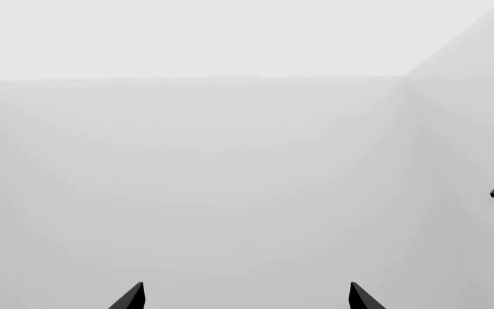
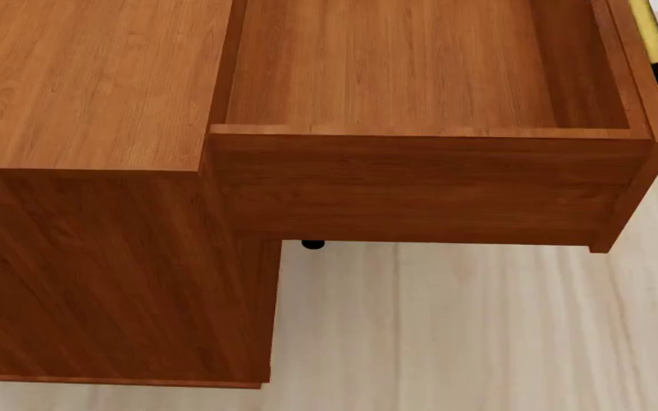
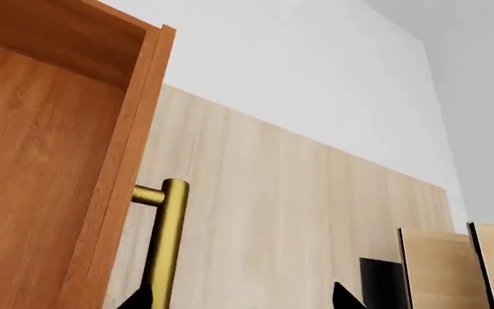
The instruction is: Close the bottom drawer of the cabinet and open the top drawer.
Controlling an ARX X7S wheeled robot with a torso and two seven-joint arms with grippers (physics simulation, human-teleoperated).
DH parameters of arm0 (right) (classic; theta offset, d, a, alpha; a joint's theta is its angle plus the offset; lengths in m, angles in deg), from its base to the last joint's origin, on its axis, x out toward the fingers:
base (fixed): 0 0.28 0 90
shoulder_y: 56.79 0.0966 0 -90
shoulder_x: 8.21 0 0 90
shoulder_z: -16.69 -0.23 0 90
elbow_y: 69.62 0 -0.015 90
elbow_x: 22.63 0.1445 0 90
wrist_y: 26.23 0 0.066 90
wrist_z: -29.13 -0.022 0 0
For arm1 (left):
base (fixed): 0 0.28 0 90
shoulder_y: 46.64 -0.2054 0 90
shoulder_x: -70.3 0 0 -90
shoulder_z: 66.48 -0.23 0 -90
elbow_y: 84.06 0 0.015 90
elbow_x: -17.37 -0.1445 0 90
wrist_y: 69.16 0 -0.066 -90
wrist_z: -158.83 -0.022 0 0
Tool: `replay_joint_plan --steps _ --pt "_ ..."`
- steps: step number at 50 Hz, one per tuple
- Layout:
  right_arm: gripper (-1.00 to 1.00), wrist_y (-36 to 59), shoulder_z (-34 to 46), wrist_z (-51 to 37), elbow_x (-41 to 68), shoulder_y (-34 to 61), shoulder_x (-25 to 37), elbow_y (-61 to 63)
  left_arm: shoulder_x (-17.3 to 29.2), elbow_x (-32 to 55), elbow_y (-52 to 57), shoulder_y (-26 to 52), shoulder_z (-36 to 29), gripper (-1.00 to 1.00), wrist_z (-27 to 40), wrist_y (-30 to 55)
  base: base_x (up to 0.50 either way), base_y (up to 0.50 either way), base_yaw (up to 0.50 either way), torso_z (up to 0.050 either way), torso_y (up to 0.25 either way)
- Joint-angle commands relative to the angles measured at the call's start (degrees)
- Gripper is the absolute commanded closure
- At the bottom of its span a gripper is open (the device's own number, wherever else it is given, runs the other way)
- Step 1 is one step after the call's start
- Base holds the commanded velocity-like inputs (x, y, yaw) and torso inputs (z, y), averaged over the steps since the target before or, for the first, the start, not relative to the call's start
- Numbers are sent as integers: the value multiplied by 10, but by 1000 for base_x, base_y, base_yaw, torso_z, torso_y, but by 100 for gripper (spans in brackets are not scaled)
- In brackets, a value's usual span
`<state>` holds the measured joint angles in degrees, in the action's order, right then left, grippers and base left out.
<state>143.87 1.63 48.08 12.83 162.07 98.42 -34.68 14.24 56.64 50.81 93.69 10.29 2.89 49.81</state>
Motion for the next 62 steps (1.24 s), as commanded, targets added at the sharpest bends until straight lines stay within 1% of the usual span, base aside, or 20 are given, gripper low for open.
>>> replay_joint_plan --steps 1,8,12,21,25,28,35,41,45,47,54,62 --pt "-100 1 18 8 -29 36 2 -10 0 6 3 7 1 -100 3 3 0 0 0 0 0" --pt "-100 9 6 6 -32 47 10 -1 0 9 4 13 0 -100 5 6 0 0 0 0 0" --pt "-100 12 -16 -7 -34 52 19 3 1 10 3 16 0 -100 5 7 0 0 0 0 0" --pt "-100 61 -48 -28 -39 54 58 67 1 9 2 15 -1 -100 4 4 0 0 0 0 0" --pt "-100 70 -57 -25 -49 56 68 78 2 14 5 20 1 -100 7 8 0 0 0 0 0" --pt "-100 96 -73 -43 -44 53 86 112 2 14 6 18 0 -100 7 7 0 0 0 0 0" --pt "-100 99 -69 -207 127 61 137 144 4 19 7 22 2 -100 9 10 0 0 0 0 0" --pt "-100 99 -69 -409 343 61 198 193 4 18 6 23 0 -100 8 9 0 0 0 0 0" --pt "-100 99 -61 -509 456 61 227 216 3 15 4 24 -3 -100 7 8 0 0 0 0 0" --pt "-100 99 -70 -576 521 61 246 227 3 18 6 26 -2 -100 9 10 0 0 0 0 0" --pt "-100 99 -70 -701 650 61 290 255 4 19 7 28 -3 -100 10 11 0 0 0 0 0" --pt "-100 99 -71 -819 772 61 333 283 7 27 15 32 -1 -100 15 16 0 0 0 0 0"
